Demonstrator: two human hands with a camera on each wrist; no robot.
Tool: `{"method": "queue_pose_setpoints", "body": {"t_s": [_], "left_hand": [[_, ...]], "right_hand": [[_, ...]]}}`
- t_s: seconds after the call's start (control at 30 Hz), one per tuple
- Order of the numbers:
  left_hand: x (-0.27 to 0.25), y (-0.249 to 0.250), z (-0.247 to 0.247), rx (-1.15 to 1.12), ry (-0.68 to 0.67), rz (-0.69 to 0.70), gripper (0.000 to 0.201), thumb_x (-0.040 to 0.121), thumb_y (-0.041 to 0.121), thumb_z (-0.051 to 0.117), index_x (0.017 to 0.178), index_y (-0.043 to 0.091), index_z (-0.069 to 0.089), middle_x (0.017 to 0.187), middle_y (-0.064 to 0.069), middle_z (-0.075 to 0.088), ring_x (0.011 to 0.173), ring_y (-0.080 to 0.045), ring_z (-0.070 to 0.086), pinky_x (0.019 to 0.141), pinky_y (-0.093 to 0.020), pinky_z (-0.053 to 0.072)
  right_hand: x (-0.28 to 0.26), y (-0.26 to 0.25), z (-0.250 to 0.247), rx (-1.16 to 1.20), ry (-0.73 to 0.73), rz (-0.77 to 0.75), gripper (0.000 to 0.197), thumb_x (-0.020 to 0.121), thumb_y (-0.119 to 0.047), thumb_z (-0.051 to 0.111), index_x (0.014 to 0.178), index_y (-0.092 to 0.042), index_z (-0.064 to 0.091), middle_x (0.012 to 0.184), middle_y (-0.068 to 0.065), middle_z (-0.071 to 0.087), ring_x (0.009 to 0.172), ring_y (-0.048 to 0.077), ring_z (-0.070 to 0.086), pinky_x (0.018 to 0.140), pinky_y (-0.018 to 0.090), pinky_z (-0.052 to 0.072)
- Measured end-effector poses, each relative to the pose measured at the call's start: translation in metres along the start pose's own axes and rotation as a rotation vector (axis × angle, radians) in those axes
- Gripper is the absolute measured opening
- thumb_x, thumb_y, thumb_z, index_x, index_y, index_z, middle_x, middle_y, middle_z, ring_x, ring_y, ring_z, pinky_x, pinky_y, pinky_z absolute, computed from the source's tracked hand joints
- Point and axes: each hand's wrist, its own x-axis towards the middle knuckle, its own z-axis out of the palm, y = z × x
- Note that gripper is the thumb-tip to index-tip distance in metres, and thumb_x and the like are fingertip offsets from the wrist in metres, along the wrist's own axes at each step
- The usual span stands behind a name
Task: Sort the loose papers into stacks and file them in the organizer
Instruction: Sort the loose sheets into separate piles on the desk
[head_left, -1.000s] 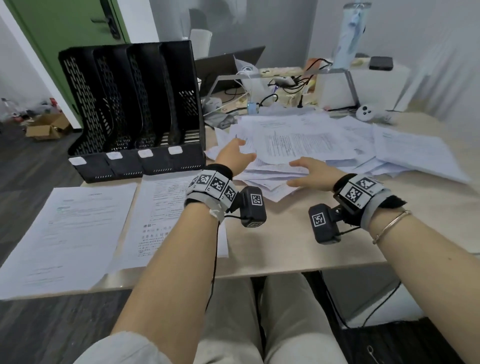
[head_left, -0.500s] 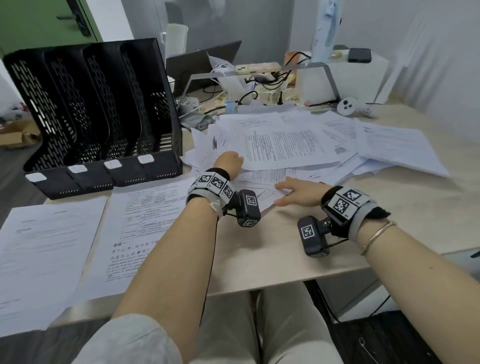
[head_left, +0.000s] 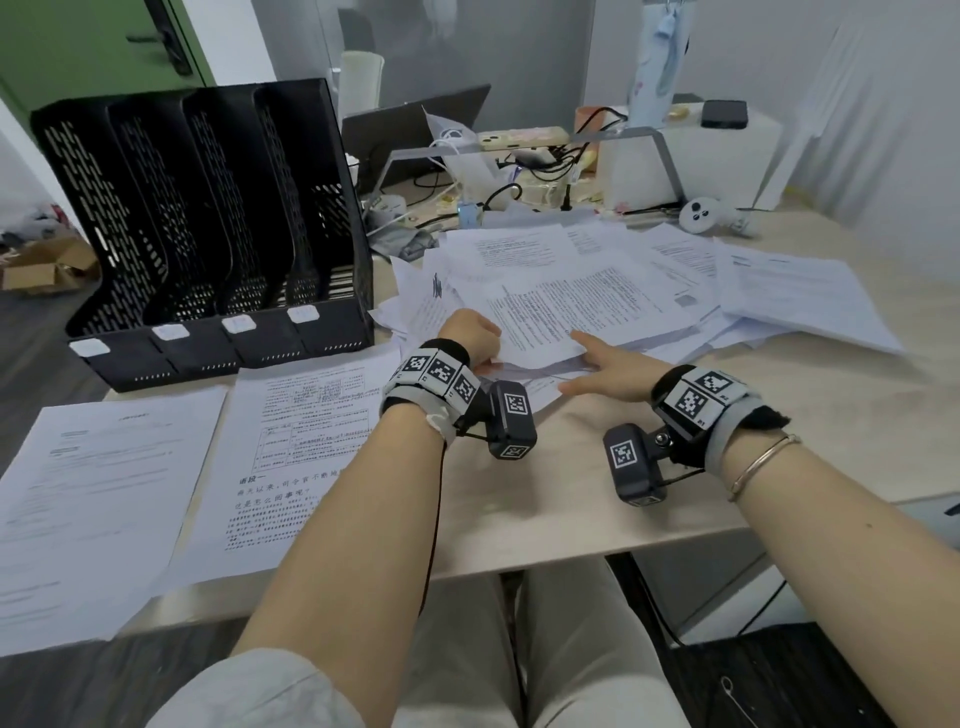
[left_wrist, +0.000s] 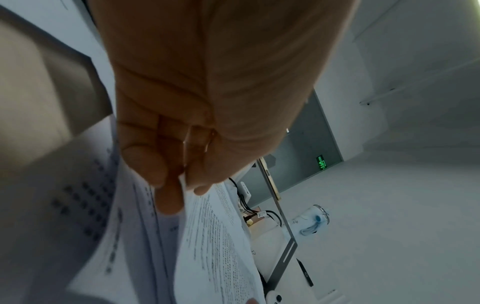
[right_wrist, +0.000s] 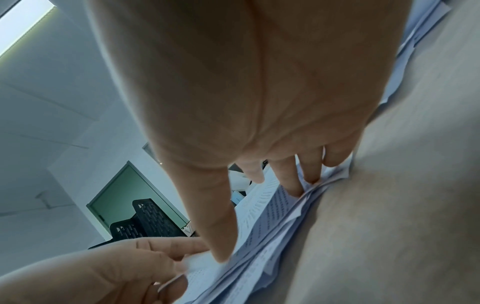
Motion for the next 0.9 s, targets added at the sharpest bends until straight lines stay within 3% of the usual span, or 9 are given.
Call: {"method": "queue_pose_setpoints", "body": {"t_s": [0.07,0.13,0.23,0.37,0.53,0.63,0.77,0.83,0.9], "left_hand": [[-0.005,-0.002,0.000,-0.016,0.010,0.021,0.039,0.089,-0.011,0.041,0.120,0.005,0.060,0.125,-0.016,0.053,0.099,-0.033,0.062,0.079,-0.039,0.057],[-0.008,-0.006,-0.003,-0.014,0.071,0.107,0.046,0.088,-0.013,0.037,0.123,0.008,0.059,0.130,-0.014,0.051,0.111,-0.032,0.056,0.087,-0.035,0.053],[-0.014,-0.009,-0.009,-0.094,0.206,0.261,0.055,0.082,-0.014,0.035,0.124,0.011,0.060,0.132,-0.009,0.052,0.107,-0.023,0.057,0.085,-0.025,0.053],[-0.023,-0.006,-0.016,-0.209,0.370,0.417,0.052,0.082,-0.013,0.035,0.122,0.011,0.059,0.128,-0.007,0.055,0.114,-0.023,0.055,0.094,-0.037,0.051],[-0.028,-0.010,-0.021,-0.313,0.444,0.468,0.049,0.085,-0.010,0.037,0.123,0.014,0.057,0.129,-0.003,0.053,0.117,-0.023,0.055,0.096,-0.041,0.050],[-0.038,-0.007,-0.020,-0.325,0.444,0.489,0.049,0.085,-0.010,0.037,0.124,0.014,0.055,0.129,-0.002,0.053,0.117,-0.021,0.054,0.098,-0.039,0.049],[-0.062,-0.002,-0.010,-0.335,0.322,0.543,0.053,0.085,-0.012,0.041,0.132,0.012,0.045,0.134,-0.004,0.048,0.117,-0.012,0.049,0.100,-0.025,0.045],[-0.068,-0.005,-0.003,-0.324,0.236,0.552,0.057,0.085,-0.011,0.045,0.135,0.014,0.039,0.132,-0.005,0.047,0.111,-0.014,0.054,0.089,-0.021,0.051],[-0.070,-0.008,0.003,-0.309,0.165,0.509,0.061,0.087,-0.004,0.052,0.140,0.018,0.031,0.126,-0.006,0.047,0.094,-0.015,0.059,0.072,-0.014,0.052]], "right_hand": [[-0.005,-0.002,-0.002,0.006,0.022,-0.009,0.080,0.088,-0.040,0.061,0.151,-0.021,0.015,0.156,0.000,0.022,0.142,0.018,0.025,0.113,0.030,0.020],[-0.010,-0.004,-0.004,0.035,0.076,-0.040,0.072,0.090,-0.036,0.061,0.149,-0.020,0.024,0.154,0.001,0.027,0.141,0.018,0.027,0.111,0.028,0.022],[-0.018,-0.012,-0.006,0.119,0.161,-0.133,0.066,0.090,-0.031,0.061,0.147,-0.022,0.030,0.152,0.002,0.032,0.139,0.017,0.031,0.106,0.027,0.027],[-0.027,-0.025,-0.005,0.262,0.232,-0.215,0.066,0.090,-0.031,0.062,0.147,-0.029,0.029,0.144,0.006,0.043,0.133,0.017,0.040,0.097,0.025,0.034],[-0.034,-0.039,0.000,0.373,0.251,-0.298,0.062,0.091,-0.030,0.059,0.146,-0.033,0.030,0.138,0.007,0.050,0.128,0.018,0.047,0.104,0.031,0.036],[-0.036,-0.045,0.003,0.414,0.283,-0.359,0.055,0.093,-0.029,0.056,0.144,-0.030,0.036,0.138,0.007,0.049,0.126,0.015,0.047,0.104,0.027,0.035],[-0.032,-0.048,0.002,0.454,0.431,-0.352,0.045,0.096,-0.028,0.051,0.139,-0.020,0.044,0.143,-0.002,0.044,0.123,0.009,0.044,0.103,0.024,0.032],[-0.029,-0.043,-0.002,0.508,0.540,-0.331,0.037,0.096,-0.018,0.052,0.133,-0.015,0.052,0.138,-0.001,0.050,0.120,0.013,0.050,0.107,0.031,0.037],[-0.029,-0.038,-0.005,0.538,0.631,-0.304,0.036,0.092,-0.002,0.049,0.126,-0.011,0.058,0.132,0.000,0.055,0.121,0.018,0.052,0.104,0.035,0.044]]}}
